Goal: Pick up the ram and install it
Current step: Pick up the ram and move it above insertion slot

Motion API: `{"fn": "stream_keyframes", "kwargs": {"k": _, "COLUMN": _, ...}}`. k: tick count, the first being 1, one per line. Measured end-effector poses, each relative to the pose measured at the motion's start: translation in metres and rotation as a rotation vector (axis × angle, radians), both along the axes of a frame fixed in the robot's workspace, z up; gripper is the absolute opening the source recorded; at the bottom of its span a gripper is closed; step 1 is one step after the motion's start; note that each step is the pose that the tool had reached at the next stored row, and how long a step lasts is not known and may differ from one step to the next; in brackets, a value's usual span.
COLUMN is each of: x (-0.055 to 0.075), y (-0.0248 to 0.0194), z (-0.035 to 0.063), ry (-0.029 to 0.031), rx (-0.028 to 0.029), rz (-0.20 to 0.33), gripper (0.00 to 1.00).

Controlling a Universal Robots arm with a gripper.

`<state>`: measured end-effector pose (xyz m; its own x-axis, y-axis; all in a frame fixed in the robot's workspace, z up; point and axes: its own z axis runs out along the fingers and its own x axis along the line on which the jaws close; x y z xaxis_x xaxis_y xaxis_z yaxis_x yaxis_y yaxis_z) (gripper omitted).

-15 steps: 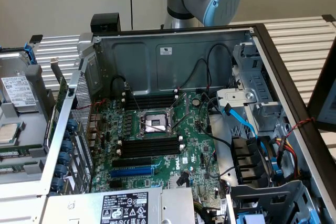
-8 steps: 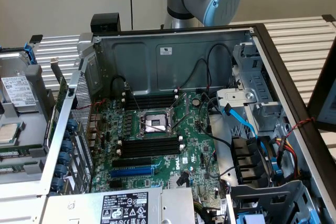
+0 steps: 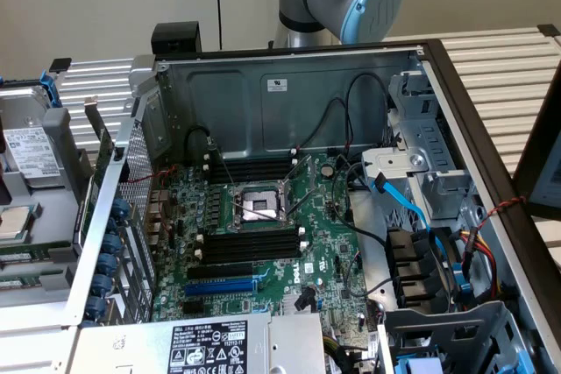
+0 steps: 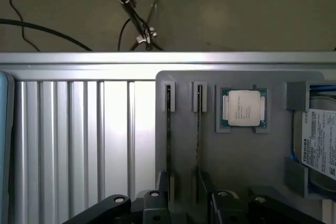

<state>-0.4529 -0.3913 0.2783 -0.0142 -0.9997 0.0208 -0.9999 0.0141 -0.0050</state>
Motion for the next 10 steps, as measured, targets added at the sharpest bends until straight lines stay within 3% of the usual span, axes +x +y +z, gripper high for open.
{"fn": "stream_keyframes", "kwargs": {"k": 2, "x": 0.000, "y": -0.0002, "z": -0.0036, "ry": 0.0001, "rx": 0.0000, "rz": -0.003, "gripper": 0.36}}
{"fn": "stream_keyframes", "kwargs": {"k": 6, "x": 0.000, "y": -0.0075, "z": -0.0109, "ry": -0.0015, "rx": 0.0010, "rz": -0.005, "gripper": 0.36}}
{"fn": "stream_keyframes", "kwargs": {"k": 10, "x": 0.003, "y": -0.0078, "z": -0.0183, "ry": -0.0014, "rx": 0.0009, "rz": -0.011, "gripper": 0.36}}
